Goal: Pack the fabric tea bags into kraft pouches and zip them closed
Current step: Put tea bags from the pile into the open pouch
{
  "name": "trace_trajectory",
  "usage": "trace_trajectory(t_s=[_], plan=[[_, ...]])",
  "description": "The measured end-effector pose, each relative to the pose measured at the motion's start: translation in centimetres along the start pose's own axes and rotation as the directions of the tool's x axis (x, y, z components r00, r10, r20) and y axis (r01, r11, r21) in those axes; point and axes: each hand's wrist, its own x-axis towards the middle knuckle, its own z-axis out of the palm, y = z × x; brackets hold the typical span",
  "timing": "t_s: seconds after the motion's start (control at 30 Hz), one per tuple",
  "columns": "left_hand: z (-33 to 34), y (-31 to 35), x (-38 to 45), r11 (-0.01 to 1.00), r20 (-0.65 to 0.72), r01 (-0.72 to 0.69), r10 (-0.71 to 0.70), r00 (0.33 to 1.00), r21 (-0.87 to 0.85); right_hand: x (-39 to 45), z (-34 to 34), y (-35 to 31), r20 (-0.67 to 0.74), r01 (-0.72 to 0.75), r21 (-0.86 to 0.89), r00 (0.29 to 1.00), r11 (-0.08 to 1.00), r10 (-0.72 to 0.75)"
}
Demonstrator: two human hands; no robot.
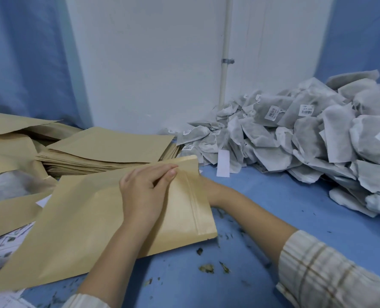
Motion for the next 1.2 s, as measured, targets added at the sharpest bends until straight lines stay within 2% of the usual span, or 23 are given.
trace_trajectory(t_s=[0.07,0.13,0.2,0.23,0.27,0.37,0.43,0.5,0.57,0.63,0.7,0.73,0.8,0.9,0.93,1.03,1.1,1.13,1.2], plan=[[0.7,0.2,0.1,0.999,-0.038,0.034,-0.032,0.999,0.04,-0.8,-1.9,1.2,-0.197,0.098,-0.022,0.975,0.995,-0.1],[1.7,0.7,0.4,0.995,-0.086,0.072,-0.067,0.994,0.065,-1.1,-4.2,3.1,-0.466,0.03,-0.075,0.883,0.997,-0.062],[2.7,1.1,0.6,0.988,-0.133,0.103,-0.088,0.987,0.112,-1.1,-6.3,4.7,-0.643,-0.108,-0.225,0.764,0.968,-0.065],[3.1,1.2,0.7,0.984,-0.153,0.116,-0.095,0.984,0.134,-0.9,-7.2,5.3,-0.672,-0.187,-0.314,0.736,0.931,-0.079],[3.4,1.2,0.8,0.98,-0.17,0.128,-0.102,0.98,0.151,-0.6,-7.9,5.7,-0.67,-0.276,-0.399,0.739,0.874,-0.073],[3.9,0.8,1.0,0.969,-0.193,0.168,-0.133,0.972,0.182,1.2,-9.2,5.9,-0.603,-0.407,-0.573,0.797,0.712,-0.029],[4.0,0.6,1.0,0.967,-0.19,0.182,-0.148,0.971,0.176,2.6,-9.7,6.0,-0.574,-0.432,-0.601,0.819,0.673,0.014],[3.9,0.5,1.1,0.968,-0.181,0.183,-0.151,0.972,0.174,3.4,-10.3,6.0,-0.608,-0.45,-0.57,0.794,0.687,0.015],[3.9,0.3,1.3,0.965,-0.176,0.186,-0.153,0.972,0.187,2.9,-10.3,6.3,-0.709,-0.364,-0.483,0.696,0.797,-0.112],[3.9,0.3,1.4,0.962,-0.189,0.196,-0.16,0.969,0.191,1.6,-9.6,6.6,-0.829,-0.13,-0.34,0.509,0.931,-0.232],[3.9,0.5,1.4,0.964,-0.197,0.195,-0.158,0.968,0.182,-0.1,-8.6,6.3,-0.915,0.094,-0.126,0.374,0.988,-0.152],[3.9,0.6,1.4,0.965,-0.198,0.194,-0.158,0.967,0.176,-0.7,-8.3,6.2,-0.931,0.164,-0.019,0.358,0.986,-0.077],[3.7,0.8,1.4,0.968,-0.193,0.188,-0.156,0.969,0.163,-1.4,-7.6,5.9,-0.908,0.245,0.177,0.414,0.953,0.062],[3.5,1.0,1.3,0.973,-0.179,0.177,-0.149,0.972,0.15,-1.5,-6.7,5.0,-0.765,0.314,0.44,0.621,0.841,0.169],[3.5,1.2,1.3,0.975,-0.175,0.174,-0.149,0.973,0.138,-1.4,-6.2,4.8,-0.729,0.293,0.457,0.664,0.84,0.165],[3.3,1.7,1.3,0.987,-0.15,0.145,-0.133,0.98,0.071,-0.8,-4.4,4.9,-0.648,0.143,0.361,0.749,0.921,0.138],[3.4,2.1,1.3,0.995,-0.095,0.095,-0.093,0.991,0.01,-0.3,-3.5,4.5,-0.48,0.118,0.445,0.868,0.888,0.126],[3.5,2.4,1.2,0.998,-0.055,0.061,-0.062,0.997,-0.017,0.0,-3.3,4.2,-0.37,0.055,0.49,0.917,0.87,0.15],[3.9,2.9,0.9,0.997,0.023,0.011,-0.009,1.0,-0.074,0.7,-2.9,4.0,-0.171,-0.186,0.39,0.948,0.902,0.269]])
